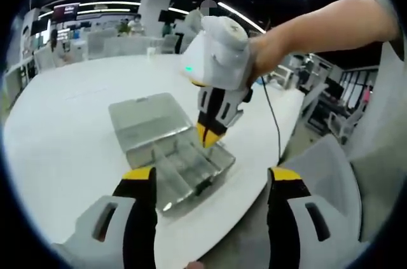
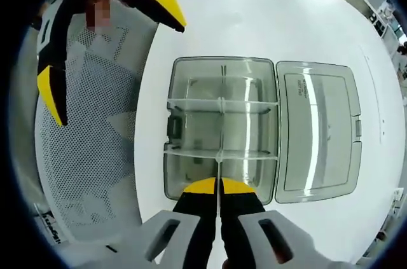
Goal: Insert the divider into the dual guide fixture by aligning both edges with the guide slots and pushing it downward to the bottom, including one-sided entry, uneven engagement, binding, and posture correction.
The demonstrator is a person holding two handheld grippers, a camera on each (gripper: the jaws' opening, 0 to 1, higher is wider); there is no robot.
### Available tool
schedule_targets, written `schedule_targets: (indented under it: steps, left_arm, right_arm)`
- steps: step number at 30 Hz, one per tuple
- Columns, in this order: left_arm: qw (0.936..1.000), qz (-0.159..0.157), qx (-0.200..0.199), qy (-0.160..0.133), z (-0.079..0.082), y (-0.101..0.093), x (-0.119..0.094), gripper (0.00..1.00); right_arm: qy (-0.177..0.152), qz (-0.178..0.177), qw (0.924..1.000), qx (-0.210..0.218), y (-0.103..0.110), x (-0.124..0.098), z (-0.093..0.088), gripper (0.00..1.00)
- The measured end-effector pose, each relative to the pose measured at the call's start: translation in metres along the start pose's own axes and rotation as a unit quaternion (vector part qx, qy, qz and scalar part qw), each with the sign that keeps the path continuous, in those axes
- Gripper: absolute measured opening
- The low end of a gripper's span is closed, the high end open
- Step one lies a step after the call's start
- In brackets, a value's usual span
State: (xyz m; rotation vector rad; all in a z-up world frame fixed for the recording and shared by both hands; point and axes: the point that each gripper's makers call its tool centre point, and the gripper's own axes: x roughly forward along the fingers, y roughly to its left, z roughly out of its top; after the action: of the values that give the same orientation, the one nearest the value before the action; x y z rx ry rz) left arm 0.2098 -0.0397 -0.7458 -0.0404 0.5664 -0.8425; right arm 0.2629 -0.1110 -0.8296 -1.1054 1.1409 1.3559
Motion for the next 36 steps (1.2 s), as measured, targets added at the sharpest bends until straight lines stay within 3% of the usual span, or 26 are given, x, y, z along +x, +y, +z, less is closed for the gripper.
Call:
schedule_targets:
  steps: [21, 36]
  left_arm:
    - [1.0000, 0.000, -0.002, 0.002, 0.0009, 0.0014, 0.0038, 0.69]
    - [1.0000, 0.001, -0.001, -0.001, 0.0015, 0.0020, 0.0036, 0.68]
  right_arm:
    - [-0.017, 0.000, 0.9998, 0.009, -0.0004, 0.0056, -0.0017, 0.00]
    - [-0.023, -0.027, 0.9993, 0.010, 0.0017, 0.0068, -0.0007, 0.00]
